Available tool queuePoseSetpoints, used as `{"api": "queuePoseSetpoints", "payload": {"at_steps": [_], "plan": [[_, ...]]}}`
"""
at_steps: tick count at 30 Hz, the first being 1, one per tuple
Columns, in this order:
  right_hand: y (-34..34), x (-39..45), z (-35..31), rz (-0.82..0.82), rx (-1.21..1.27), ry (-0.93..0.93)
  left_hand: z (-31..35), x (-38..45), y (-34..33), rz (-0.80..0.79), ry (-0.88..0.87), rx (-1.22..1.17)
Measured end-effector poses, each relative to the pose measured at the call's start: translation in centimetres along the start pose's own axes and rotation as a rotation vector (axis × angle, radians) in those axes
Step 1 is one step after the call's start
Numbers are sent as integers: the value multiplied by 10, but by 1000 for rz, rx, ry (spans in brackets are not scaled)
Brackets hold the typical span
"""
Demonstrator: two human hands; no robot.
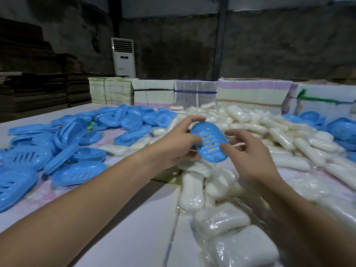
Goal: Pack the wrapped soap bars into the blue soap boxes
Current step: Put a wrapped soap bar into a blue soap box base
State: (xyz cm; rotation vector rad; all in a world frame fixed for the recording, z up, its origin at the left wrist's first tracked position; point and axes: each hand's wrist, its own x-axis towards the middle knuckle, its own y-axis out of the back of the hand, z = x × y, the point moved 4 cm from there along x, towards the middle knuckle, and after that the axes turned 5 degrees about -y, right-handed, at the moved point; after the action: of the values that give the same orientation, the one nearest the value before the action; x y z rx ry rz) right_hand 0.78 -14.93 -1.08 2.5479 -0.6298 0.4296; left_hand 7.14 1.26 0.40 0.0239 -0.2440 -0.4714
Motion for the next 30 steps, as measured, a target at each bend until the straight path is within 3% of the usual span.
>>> {"api": "queuePoseSetpoints", "payload": {"at_steps": [3, 5, 8, 11, 17, 20, 23, 30], "plan": [[3, 1, 5, -58, 33, -54, -12, -10, 0, -42, 73, -131], [4, 1, 6, -64, 11, -49, -14, -16, 1, -176, 64, -146], [8, 3, 5, -81, -53, -29, -10, -23, 1, -347, -75, 135], [11, 3, 7, -100, -76, -30, -7, -27, -7, -319, -247, 461], [42, 9, -5, -151, -175, -4, -21, -25, -10, -246, -314, 531], [69, 13, -2, -208, -438, -41, -30, -21, -9, -249, -252, 464], [78, 9, 9, -446, -769, -202, -32, -19, -5, -262, -218, 425], [98, -6, 7, -677, -1109, -322, -33, -16, -5, -264, -242, 451]]}}
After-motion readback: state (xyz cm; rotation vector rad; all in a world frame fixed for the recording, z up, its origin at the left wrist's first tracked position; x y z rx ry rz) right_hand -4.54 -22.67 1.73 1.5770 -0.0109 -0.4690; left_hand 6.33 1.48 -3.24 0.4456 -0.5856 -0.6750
